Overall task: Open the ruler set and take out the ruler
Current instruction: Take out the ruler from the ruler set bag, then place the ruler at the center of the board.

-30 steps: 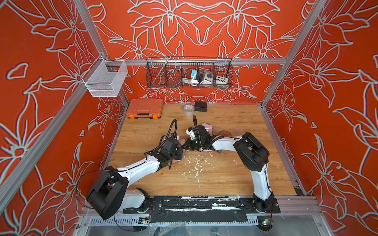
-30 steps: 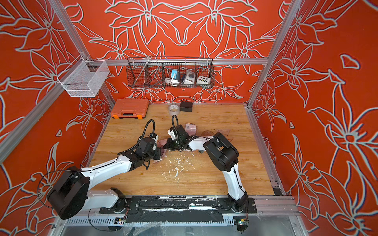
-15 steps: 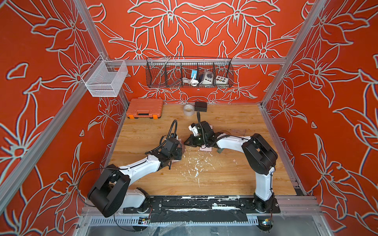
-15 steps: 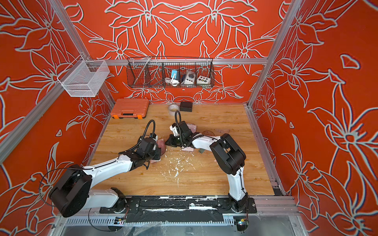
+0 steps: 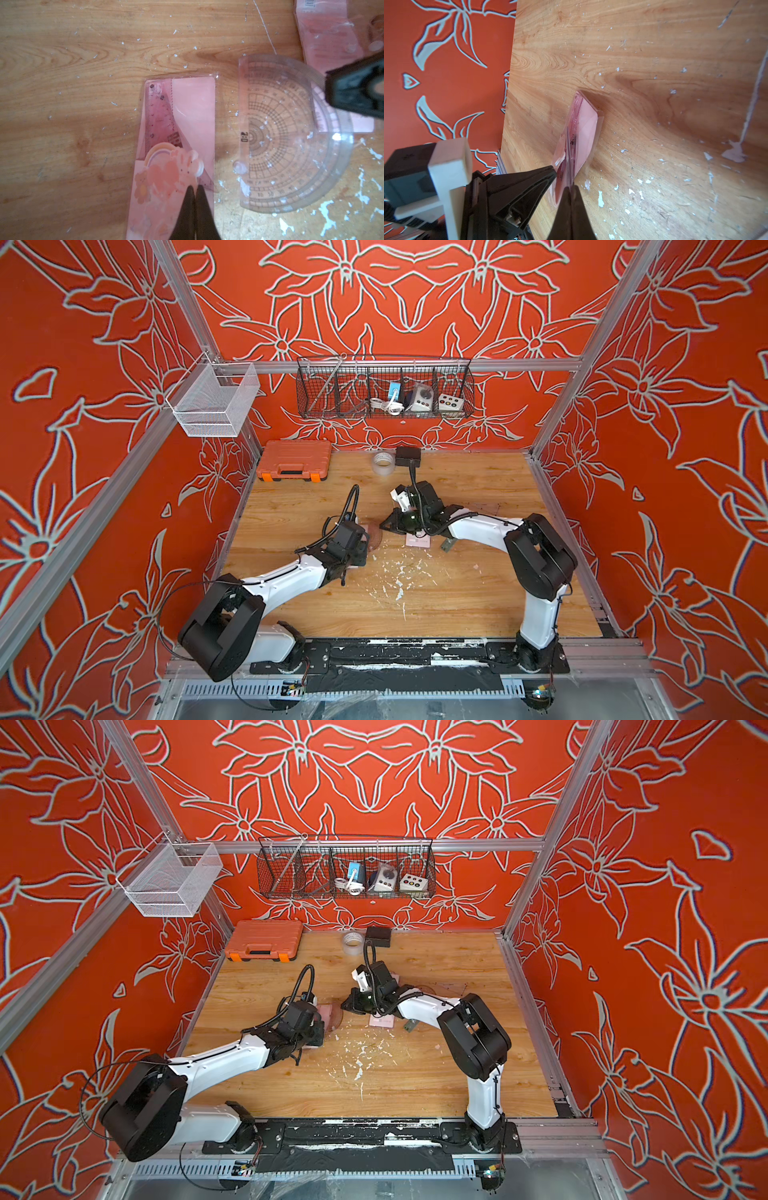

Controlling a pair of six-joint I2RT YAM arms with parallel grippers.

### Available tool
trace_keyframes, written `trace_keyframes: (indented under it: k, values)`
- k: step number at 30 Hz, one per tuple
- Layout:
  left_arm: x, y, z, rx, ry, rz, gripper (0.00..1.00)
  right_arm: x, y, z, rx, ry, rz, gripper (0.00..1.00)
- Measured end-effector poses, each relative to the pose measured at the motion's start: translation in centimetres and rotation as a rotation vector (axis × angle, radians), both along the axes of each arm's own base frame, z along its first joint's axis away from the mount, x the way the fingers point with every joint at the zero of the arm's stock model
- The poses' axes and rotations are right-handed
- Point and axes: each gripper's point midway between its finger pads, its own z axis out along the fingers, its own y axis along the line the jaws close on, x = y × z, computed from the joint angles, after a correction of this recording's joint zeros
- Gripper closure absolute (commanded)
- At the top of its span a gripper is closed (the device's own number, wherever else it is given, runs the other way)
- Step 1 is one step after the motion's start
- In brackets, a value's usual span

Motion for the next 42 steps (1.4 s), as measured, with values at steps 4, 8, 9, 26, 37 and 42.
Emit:
trace_keyframes:
  k: [4,8,9,26,37,42]
  values:
    - [0.0,0.0,0.0,-0.002,0.001,0.002,1.0,-0.3,-0.3,-0.5,-0.002,0.013,0.005,1.0]
    - [0.0,-0.1,0.0,-0.007,0.001,-0.001,1.0,-0.4,-0.1,-0.2,0.013,0.012,0.016,1.0]
    - [0.0,-0.1,0.0,-0.008,0.001,-0.003,1.0,-0.3,-0.1,-0.1,0.018,0.009,0.017,1.0]
    - [-0.4,0.4,0.4,-0.012,-0.021,0.014,1.0,5.6,-4.3,0.6,0.055,0.0,-0.12,1.0]
    - [-0.5,0.7,1.1,-0.019,-0.048,0.02,1.0,9.6,-2.6,-2.7,-0.009,0.058,-0.143,1.0]
    - [-0.6,0.7,1.1,-0.019,-0.048,0.021,1.0,9.3,-3.6,-4.5,-0.066,0.109,-0.169,1.0]
